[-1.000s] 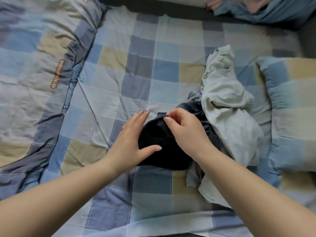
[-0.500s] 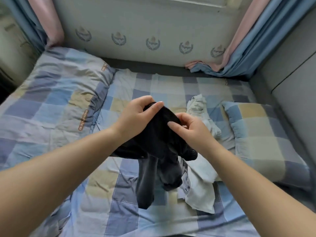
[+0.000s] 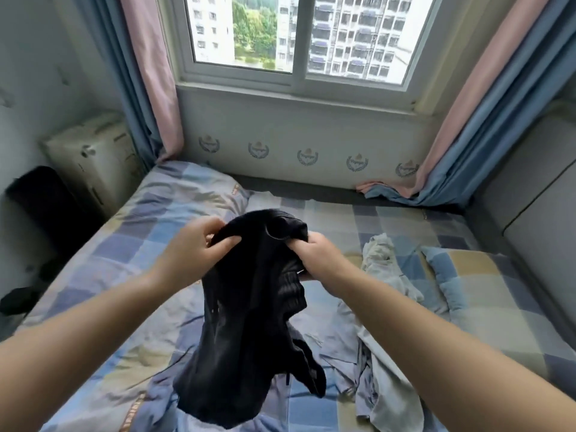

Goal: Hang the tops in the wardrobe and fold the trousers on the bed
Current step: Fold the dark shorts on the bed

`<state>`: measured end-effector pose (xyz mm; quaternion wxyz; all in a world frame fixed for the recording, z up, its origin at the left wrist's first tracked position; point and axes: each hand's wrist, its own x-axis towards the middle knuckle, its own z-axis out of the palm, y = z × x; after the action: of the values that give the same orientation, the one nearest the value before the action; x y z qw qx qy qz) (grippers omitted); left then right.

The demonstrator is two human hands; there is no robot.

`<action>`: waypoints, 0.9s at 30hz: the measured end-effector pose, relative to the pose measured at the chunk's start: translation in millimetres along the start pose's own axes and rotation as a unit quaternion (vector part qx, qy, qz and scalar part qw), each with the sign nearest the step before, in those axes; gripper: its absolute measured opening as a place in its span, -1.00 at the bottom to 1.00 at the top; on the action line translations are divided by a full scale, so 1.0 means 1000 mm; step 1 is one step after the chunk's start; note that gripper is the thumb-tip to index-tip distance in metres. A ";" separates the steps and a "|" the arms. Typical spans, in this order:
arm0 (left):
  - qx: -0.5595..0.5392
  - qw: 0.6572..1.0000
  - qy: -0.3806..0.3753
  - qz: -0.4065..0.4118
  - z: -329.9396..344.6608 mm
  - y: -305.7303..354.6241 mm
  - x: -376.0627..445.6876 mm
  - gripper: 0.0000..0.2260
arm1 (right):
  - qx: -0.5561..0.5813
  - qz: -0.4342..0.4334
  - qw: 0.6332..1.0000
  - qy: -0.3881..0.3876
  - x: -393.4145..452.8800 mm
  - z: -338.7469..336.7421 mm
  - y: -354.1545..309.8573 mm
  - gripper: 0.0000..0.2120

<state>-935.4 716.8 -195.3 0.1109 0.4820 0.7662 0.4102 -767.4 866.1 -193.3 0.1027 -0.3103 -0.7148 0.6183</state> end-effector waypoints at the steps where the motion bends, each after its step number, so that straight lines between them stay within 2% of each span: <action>1: 0.007 1.000 0.007 0.000 -0.006 -0.004 -0.016 -0.81 | 0.004 0.009 1.000 -0.001 0.001 0.009 -0.009 -0.81; 3: 0.011 0.998 0.037 0.043 -0.017 -0.006 -0.047 -0.60 | 0.023 0.022 0.999 0.006 0.003 0.027 -0.026 -0.82; 5: 0.000 0.995 0.037 0.091 -0.019 -0.002 -0.073 -0.50 | 0.064 0.038 0.997 0.008 0.003 0.045 -0.040 -0.84; 8: -0.083 0.994 -0.023 0.063 -0.018 0.009 -0.097 -0.46 | 0.121 0.055 0.991 0.011 0.000 0.069 -0.060 -0.87; 10: -0.134 0.990 -0.029 0.032 -0.017 0.014 -0.099 -0.47 | 0.149 0.066 0.987 0.014 -0.003 0.076 -0.070 -0.88; 13: -0.131 0.990 0.050 0.021 -0.020 0.024 -0.094 -0.59 | 0.148 0.078 0.986 0.005 -0.011 0.082 -0.080 -0.89; 16: -0.177 0.981 0.075 -0.018 -0.024 0.036 -0.082 -0.73 | 0.167 0.056 0.984 -0.022 -0.024 0.084 -0.089 -0.88; 18: -0.237 0.965 0.087 -0.071 -0.026 0.043 -0.070 -0.82 | 0.133 0.006 0.991 -0.032 -0.036 0.079 -0.093 -0.77; 20: -0.320 0.931 0.101 -0.141 -0.028 0.049 -0.055 -0.84 | 0.011 -0.045 0.999 -0.013 -0.051 0.076 -0.088 -0.51; 22: -0.354 0.909 0.124 -0.182 -0.028 0.057 -0.041 -0.76 | -0.119 -0.099 0.988 0.016 -0.067 0.077 -0.073 -0.29; 24: -0.351 0.910 0.139 -0.173 -0.026 0.070 -0.027 -0.63 | -0.183 -0.128 0.975 0.019 -0.078 0.082 -0.058 -0.17; 27: -0.383 0.901 0.124 -0.162 -0.020 0.091 -0.013 -0.57 | -0.163 -0.123 0.976 0.070 -0.081 0.078 -0.050 -0.10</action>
<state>-881.3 713.8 -118.3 0.2561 0.2167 0.6249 0.7050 -761.1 753.5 -143.2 0.1757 -0.2754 -0.8296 0.4528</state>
